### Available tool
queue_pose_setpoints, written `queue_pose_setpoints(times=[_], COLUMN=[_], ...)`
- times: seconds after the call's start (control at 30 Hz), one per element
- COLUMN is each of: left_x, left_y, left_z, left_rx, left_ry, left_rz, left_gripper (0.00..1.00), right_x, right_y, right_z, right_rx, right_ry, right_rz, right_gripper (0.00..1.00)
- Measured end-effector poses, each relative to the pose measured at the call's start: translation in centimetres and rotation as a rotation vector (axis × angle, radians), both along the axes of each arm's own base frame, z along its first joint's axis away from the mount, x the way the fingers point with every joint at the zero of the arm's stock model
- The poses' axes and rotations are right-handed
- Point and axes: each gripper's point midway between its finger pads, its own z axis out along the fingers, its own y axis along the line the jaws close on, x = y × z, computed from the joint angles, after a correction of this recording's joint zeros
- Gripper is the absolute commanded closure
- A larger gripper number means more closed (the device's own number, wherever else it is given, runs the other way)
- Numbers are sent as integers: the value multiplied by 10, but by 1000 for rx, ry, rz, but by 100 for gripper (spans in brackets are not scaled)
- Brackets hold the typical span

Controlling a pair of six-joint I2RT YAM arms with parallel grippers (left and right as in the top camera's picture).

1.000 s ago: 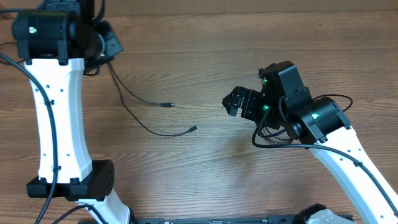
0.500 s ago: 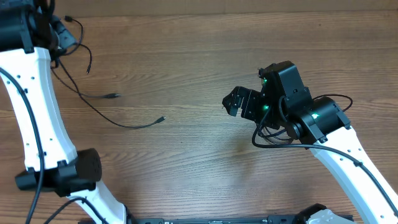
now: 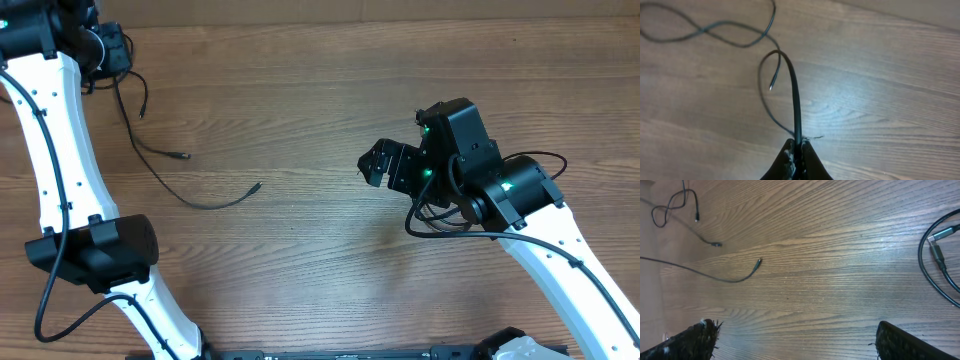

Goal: Untangle cables

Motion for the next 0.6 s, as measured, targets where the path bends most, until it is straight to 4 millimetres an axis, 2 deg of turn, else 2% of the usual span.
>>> queue_pose_setpoints(times=[0.07,0.13,0.23,0.37,0.47,0.6], left_x=[1,-2,-16,-38,-49,-54], left_y=[9,27,66,109,133,158], left_z=[2,3,3,1,2,8], left_rx=[9,21,37,43,47,44], left_ry=[-14,-20,-14,4,-5,-56], left_rz=[-4,21,105,204,246,250], left_gripper=[96,96,96,95,96,95], right_x=[0,0,0,0,0,0], right_y=[0,0,0,0,0,0], right_z=[0,0,0,0,0,0], right_rx=[0,0,0,0,0,0], right_ry=[0,0,0,0,0,0], right_rz=[-1,0,0,0,0,0], right_gripper=[0,0,0,0,0,0])
